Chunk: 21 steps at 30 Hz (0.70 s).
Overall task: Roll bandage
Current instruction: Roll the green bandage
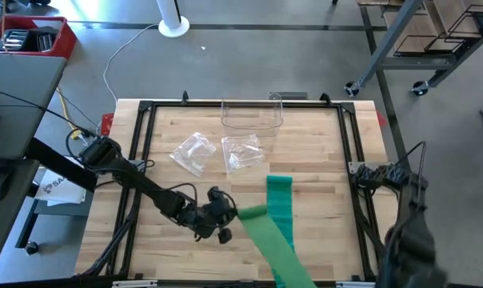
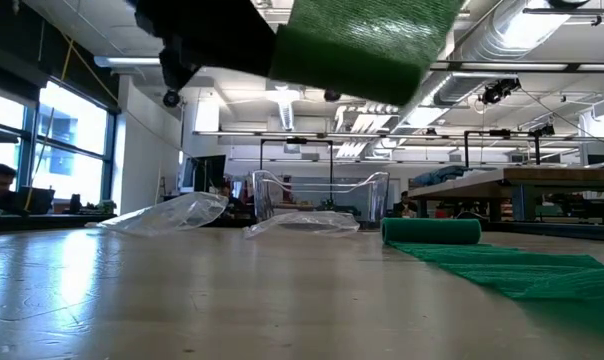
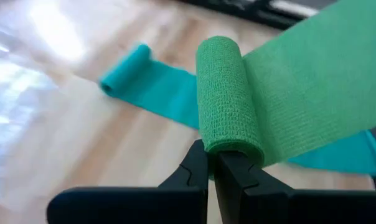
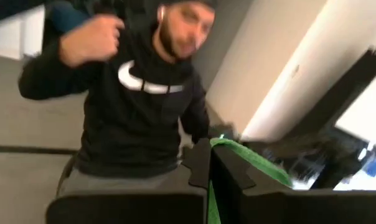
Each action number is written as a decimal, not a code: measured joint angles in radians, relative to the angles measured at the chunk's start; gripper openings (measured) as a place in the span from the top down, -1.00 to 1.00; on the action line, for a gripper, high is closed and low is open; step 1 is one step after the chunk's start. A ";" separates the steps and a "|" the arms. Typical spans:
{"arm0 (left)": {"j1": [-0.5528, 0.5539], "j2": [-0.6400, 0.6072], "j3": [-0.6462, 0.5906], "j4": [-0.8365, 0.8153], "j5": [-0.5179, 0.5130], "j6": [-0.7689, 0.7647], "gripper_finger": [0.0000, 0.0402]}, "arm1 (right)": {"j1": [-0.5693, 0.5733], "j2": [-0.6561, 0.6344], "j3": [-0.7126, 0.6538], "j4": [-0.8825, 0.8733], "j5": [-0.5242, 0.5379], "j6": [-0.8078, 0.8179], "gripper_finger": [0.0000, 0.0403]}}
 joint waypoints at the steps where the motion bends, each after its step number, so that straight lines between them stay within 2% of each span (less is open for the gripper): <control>1: 0.001 -0.018 0.000 -0.014 -0.022 0.000 1.00 | 0.010 0.019 0.000 0.012 0.015 0.021 1.00; 7: 0.002 -0.163 0.000 -0.218 -0.208 -0.069 1.00 | 0.083 0.124 0.000 0.187 0.076 0.063 1.00; 10: 0.000 -0.234 0.000 -0.290 -0.267 -0.103 1.00 | 0.111 0.166 0.000 0.262 0.110 0.042 1.00; 13: -0.009 -0.286 0.000 -0.277 -0.276 -0.088 1.00 | 0.126 0.196 0.000 0.304 0.194 0.044 1.00; 16: -0.027 -0.318 0.000 -0.224 -0.281 -0.037 1.00 | 0.129 0.223 0.000 0.272 0.291 0.099 1.00; 21: -0.044 -0.358 0.000 -0.117 -0.300 0.059 1.00 | 0.118 0.235 0.000 0.186 0.402 0.274 1.00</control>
